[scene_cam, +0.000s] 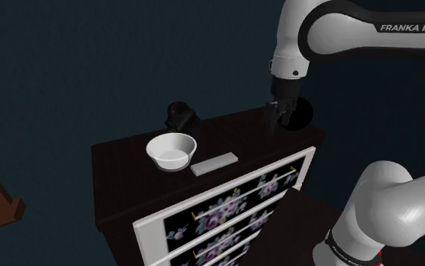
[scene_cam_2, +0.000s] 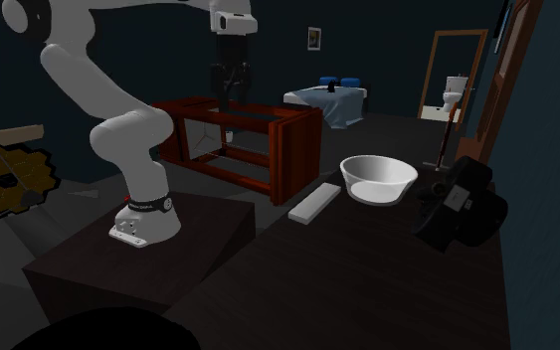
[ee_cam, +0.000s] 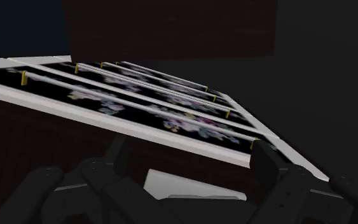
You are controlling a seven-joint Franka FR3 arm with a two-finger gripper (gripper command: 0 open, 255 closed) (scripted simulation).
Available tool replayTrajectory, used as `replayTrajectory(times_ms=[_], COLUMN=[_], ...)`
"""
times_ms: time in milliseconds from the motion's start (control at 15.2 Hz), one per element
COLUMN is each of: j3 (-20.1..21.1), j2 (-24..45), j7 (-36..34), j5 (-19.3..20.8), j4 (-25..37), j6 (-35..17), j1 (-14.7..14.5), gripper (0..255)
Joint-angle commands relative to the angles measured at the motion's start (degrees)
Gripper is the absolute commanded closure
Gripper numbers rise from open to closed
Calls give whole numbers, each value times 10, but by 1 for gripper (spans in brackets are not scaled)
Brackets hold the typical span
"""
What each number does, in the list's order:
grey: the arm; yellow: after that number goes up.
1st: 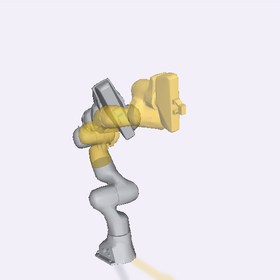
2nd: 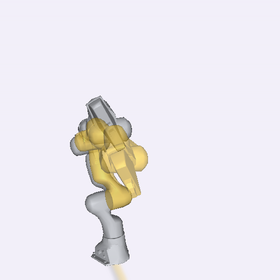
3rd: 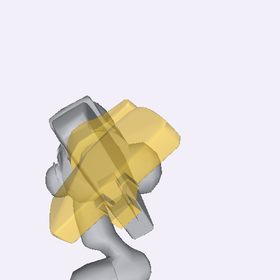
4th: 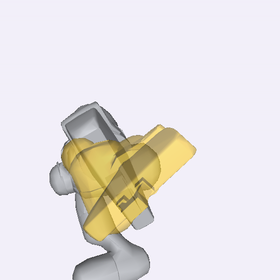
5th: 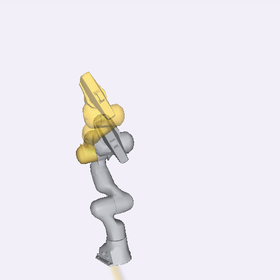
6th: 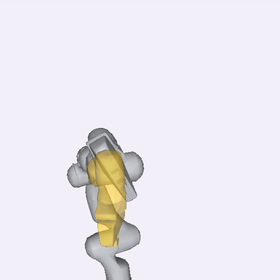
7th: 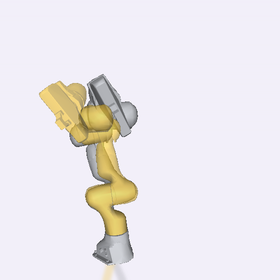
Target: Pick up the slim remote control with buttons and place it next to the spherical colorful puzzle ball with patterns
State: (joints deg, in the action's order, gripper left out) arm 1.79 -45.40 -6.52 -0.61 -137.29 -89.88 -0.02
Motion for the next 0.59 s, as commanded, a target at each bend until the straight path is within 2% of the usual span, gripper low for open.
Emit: replayTrajectory(times_ms=[0,528], j3=[0,-68], j2=[0,122], j7=[0,219], j5=[0,45], j4=[0,-27], j6=[0,-160], j1=[0,-49], gripper=[0,0])
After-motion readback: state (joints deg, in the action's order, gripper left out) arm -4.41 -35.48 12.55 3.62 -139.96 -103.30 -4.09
